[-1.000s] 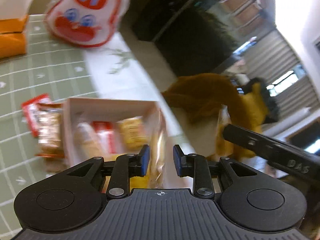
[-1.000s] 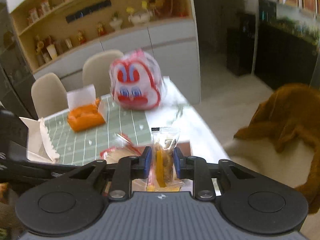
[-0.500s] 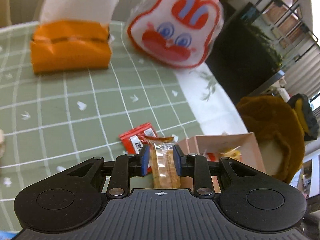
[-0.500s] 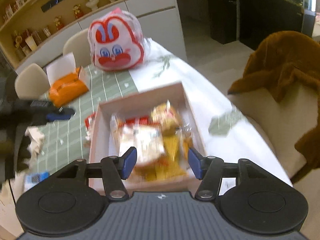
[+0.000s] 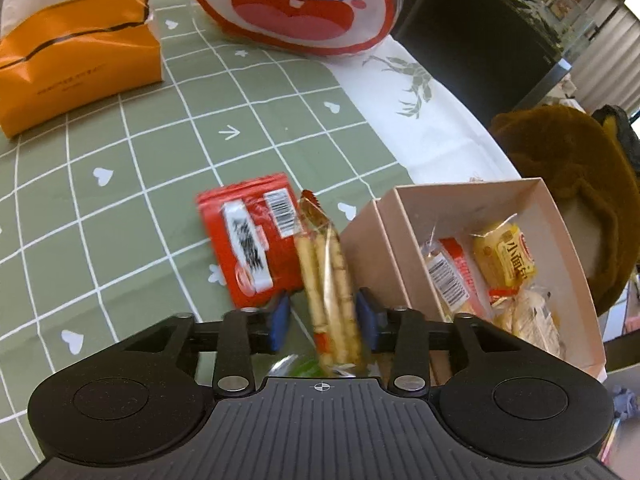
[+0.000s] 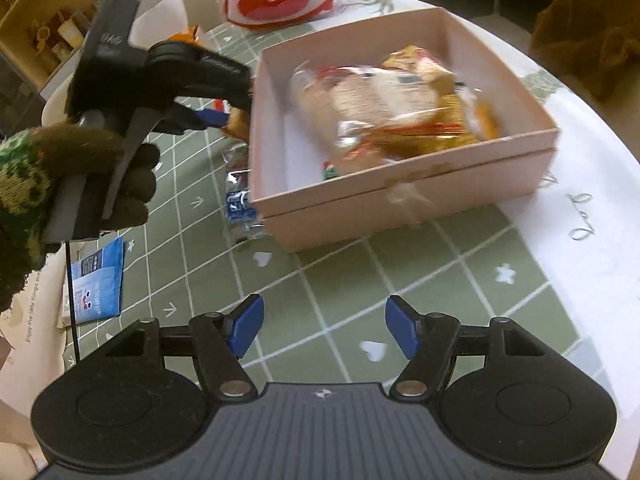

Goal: Organize snacks
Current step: 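Grasp the breadstick packet beside the box with the left tool, then lower the right tool onto the red sachet and close it while the left holds the breadsticks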

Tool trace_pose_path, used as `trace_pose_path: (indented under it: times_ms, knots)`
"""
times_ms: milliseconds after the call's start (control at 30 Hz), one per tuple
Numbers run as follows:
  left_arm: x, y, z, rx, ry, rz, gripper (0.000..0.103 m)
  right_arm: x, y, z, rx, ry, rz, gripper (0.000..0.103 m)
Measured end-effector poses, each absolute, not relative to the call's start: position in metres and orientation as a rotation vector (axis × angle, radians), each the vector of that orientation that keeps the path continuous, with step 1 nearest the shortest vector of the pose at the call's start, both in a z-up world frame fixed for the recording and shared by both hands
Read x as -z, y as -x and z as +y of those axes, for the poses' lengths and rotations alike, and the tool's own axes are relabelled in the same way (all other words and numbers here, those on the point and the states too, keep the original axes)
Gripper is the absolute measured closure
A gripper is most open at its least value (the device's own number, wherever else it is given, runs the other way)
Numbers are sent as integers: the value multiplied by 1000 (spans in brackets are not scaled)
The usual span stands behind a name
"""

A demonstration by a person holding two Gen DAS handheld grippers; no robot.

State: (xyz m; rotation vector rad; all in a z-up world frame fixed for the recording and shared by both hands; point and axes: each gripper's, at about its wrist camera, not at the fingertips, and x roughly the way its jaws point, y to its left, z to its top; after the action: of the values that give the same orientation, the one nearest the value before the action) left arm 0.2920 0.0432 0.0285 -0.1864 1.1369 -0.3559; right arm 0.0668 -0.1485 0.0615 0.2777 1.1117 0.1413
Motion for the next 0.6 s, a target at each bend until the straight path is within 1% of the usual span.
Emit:
trace_pose_path:
  times_ms: [33, 67, 333, 500, 600]
  knots:
    - [-31, -288, 48, 360, 193, 1128, 77, -63, -67, -142, -143, -263, 1102, 35]
    - [-34, -281, 55, 361, 195, 1121, 77, -66, -67, -136, -147, -250, 1092, 35]
    - [-44, -222, 134, 324, 320, 1091, 78, -91, -87, -94, -289, -240, 1040, 35]
    - [-43, -182, 170, 286, 386, 1106, 78, -109, -135, -63, -313, -189, 1023, 35]
    - [-41, -162, 181, 276, 426, 1111, 78, -107, -174, -40, -294, -154, 1023, 35]
